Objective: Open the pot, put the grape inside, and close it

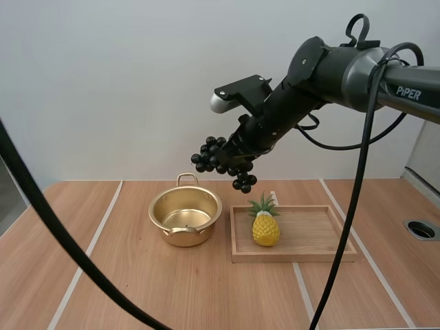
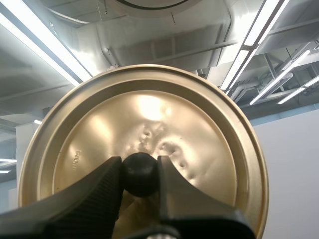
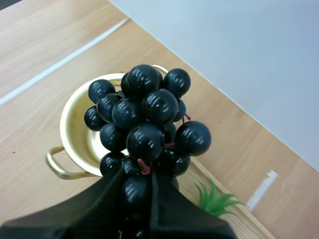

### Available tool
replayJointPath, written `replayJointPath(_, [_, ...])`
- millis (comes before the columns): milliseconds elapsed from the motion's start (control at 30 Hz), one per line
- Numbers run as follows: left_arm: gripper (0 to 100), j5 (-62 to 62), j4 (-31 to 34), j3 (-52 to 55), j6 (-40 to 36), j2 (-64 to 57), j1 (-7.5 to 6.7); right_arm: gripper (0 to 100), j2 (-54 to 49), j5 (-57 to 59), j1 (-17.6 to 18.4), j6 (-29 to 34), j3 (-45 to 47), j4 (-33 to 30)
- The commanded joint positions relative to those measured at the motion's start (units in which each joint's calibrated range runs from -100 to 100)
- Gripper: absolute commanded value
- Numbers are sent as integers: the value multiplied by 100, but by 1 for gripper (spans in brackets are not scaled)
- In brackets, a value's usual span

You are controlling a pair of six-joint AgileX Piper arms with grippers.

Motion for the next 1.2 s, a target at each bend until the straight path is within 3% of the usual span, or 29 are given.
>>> replayJointPath(0, [0,8,94,-30,-15,7,-4,0,-48,-27,186,-64,-35,13])
replayJointPath(367, [0,120,95,-30,-15,7,-4,0,-17,-182,600,-327,-35,13])
replayJointPath(667, [0,197,95,-30,112,7,-4,0,791,-349,601,-327,-35,-11])
replayJointPath(1167, [0,341,209,-30,300,7,-4,0,1983,-1748,601,-499,-35,52])
